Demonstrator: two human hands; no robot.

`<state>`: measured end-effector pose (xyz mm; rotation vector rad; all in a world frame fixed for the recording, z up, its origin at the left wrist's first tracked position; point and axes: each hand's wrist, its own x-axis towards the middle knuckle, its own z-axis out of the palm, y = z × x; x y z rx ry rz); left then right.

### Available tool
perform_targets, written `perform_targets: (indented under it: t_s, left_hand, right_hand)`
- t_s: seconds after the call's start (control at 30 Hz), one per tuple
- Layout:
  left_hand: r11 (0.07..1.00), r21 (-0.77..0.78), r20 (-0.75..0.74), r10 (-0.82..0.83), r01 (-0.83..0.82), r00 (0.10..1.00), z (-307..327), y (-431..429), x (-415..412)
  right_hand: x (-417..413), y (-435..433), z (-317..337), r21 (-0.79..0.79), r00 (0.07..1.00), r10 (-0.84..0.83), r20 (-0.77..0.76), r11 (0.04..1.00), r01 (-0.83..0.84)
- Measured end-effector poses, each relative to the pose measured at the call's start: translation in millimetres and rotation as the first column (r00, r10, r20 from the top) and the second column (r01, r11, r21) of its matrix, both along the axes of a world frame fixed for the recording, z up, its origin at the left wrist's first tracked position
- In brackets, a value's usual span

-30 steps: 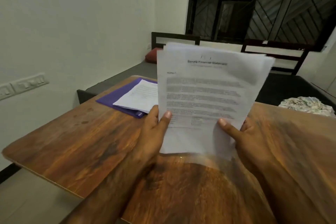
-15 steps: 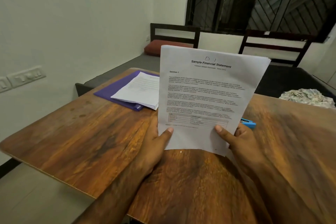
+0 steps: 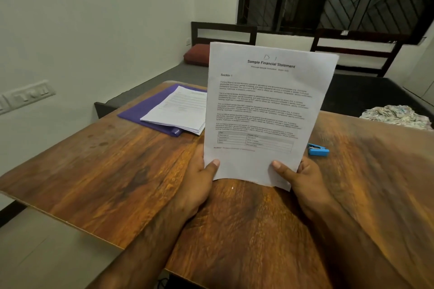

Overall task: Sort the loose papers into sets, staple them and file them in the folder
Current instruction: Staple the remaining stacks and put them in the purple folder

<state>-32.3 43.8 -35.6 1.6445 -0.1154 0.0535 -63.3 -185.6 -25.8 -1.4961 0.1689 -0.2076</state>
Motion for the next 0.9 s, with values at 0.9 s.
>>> perform_targets:
  t_s: [0.9]
  left_hand:
    - [0.984, -0.039, -0.211, -0.178, 0.174, 0.961, 68.0, -11.5, 21.7]
  right_hand:
    - [-42.0, -16.2, -4.5, 0.040, 0.951, 0.025, -0.309, 0.999, -0.013]
